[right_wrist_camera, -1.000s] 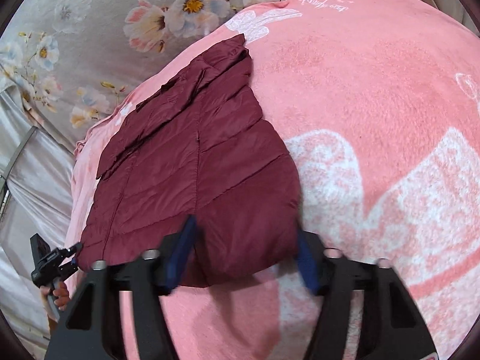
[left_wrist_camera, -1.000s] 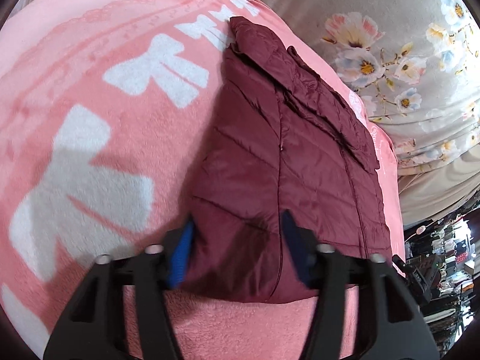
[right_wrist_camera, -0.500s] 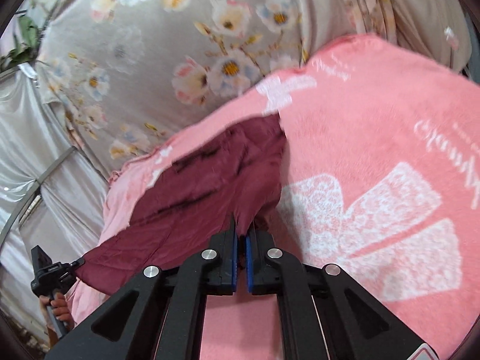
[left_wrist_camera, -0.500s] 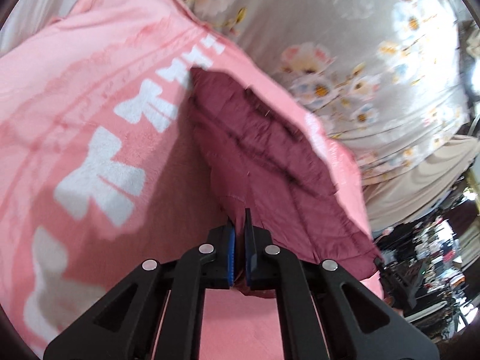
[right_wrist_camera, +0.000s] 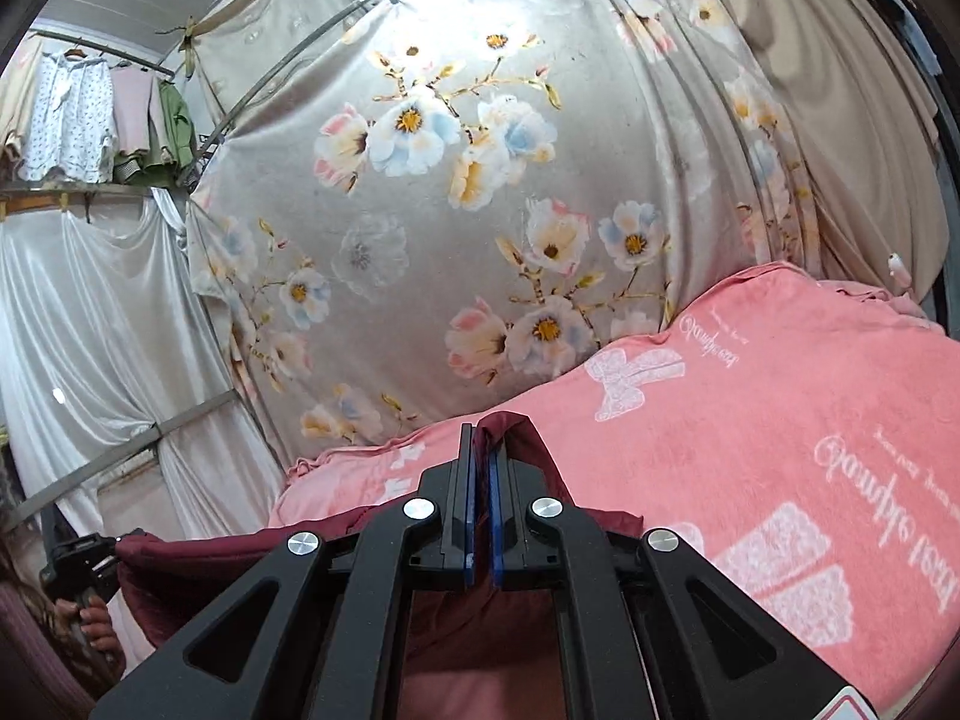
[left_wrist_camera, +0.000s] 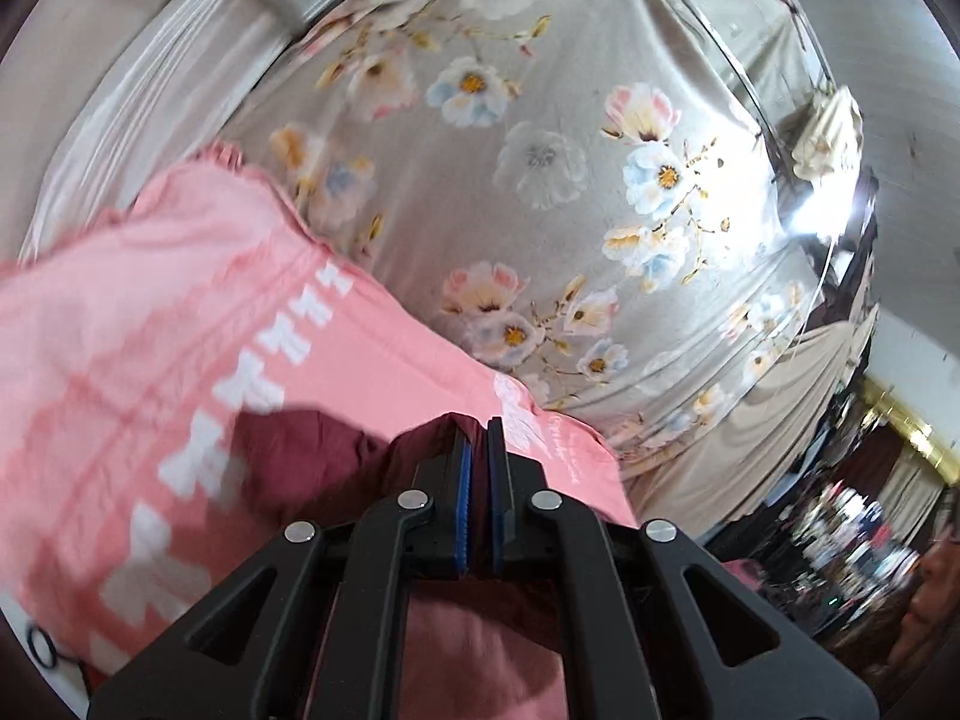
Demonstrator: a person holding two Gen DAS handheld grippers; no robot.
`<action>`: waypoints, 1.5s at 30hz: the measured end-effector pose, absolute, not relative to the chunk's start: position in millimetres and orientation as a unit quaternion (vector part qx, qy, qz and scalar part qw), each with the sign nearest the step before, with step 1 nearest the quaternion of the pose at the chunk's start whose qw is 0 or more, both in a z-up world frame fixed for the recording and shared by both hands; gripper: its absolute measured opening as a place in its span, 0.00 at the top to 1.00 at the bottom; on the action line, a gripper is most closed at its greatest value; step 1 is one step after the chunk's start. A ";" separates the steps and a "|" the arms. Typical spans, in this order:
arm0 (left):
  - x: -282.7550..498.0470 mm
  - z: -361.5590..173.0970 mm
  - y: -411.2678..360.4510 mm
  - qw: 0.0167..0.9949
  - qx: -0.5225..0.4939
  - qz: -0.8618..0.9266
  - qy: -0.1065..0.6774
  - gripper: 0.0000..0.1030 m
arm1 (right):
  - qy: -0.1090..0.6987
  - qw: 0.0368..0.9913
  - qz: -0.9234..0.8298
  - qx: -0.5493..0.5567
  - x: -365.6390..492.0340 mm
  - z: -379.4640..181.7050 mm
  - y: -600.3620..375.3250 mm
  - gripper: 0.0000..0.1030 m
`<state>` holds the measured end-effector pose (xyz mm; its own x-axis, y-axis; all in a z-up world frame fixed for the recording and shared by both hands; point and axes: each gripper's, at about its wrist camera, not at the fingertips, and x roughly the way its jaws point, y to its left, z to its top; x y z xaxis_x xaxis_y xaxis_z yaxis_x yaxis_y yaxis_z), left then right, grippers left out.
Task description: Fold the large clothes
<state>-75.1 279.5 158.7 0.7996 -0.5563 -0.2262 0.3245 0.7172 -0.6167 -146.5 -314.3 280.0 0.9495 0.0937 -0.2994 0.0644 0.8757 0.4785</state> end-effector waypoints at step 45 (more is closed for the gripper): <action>204.9 -61.5 210.7 0.876 -0.169 -0.103 0.440 0.90 | 0.456 0.841 -0.073 0.283 123.8 21.3 -354.6 0.87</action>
<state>204.9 210.7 -61.5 0.5911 -0.3294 -0.7363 0.0312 0.9215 -0.3872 123.8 -354.6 21.3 0.5740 0.1345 -0.8077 0.3810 0.8293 0.4089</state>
